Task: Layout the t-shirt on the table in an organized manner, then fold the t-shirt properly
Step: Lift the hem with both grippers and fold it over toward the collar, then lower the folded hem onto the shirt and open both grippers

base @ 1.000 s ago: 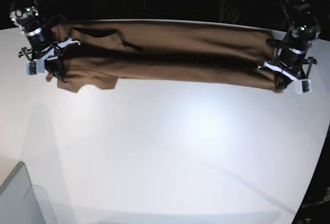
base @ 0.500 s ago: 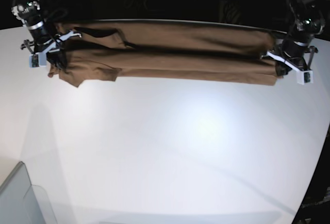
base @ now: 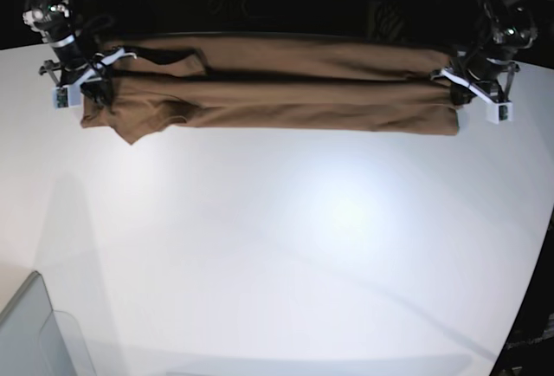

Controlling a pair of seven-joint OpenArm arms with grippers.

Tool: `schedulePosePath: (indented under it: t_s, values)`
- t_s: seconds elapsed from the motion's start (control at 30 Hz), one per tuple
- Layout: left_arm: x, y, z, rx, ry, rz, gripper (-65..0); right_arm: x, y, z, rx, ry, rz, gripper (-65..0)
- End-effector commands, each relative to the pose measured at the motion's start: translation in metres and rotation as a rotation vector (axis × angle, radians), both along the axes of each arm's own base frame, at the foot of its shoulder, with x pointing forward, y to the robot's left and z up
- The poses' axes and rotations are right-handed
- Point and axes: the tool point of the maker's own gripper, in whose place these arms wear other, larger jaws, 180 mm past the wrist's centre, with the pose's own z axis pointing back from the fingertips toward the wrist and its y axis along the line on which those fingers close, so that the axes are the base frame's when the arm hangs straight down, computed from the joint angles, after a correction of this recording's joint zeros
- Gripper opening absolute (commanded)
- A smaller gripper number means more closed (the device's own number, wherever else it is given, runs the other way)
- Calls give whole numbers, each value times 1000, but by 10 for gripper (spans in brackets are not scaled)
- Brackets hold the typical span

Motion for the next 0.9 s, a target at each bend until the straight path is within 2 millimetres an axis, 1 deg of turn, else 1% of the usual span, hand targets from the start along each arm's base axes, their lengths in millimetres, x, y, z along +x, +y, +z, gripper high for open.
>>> schedulePosePath:
  t_s: [0.0,0.1,0.17,0.2,0.27,0.33,0.37,0.47,0.5,0.53,0.63,0.7,0.8,0.87]
  values:
    - [1,0,2,9,5,-28,-645,5,-3,10,-5,-39,5,-590]
    - [1,-3,2,4,4,-40,-645,4,-4,10,-6,-38,1,-489]
    - [0,-4,1,1,4,-40,-644,4,-4,12,-7,-43,-1,-432]
    - [0,-5,1,1,4,-42,-642,4,-5,13,-9,-47,-1,-413]
    - [0,-5,2,1,3,-43,-604,4,-8,15,-12,-52,-9,-387]
    - [0,-5,2,2,3,-45,-516,3,-23,20,-30,-64,-51,-376]
    - [0,-5,2,2,3,-45,-457,3,-27,20,-27,-69,-77,-375]
    - [-1,-4,2,0,2,-39,-316,1,-43,26,-36,-89,-139,-375]
    - [-1,-4,2,0,2,-39,-281,5,-46,30,-38,-104,-153,-375]
    - [-1,-5,2,-1,3,-41,-262,5,-49,31,-40,-109,-166,-374]
    - [-1,-5,2,-2,2,-38,-257,4,-57,34,-43,-123,-199,-370]
    - [-1,-5,1,-3,3,-38,-257,4,-60,36,-47,-126,-209,-352]
    - [0,-4,2,-2,2,-35,-257,8,-61,40,-47,-144,-210,-317]
    - [0,-4,2,-3,0,-35,-257,10,-60,40,-45,-147,-207,-308]
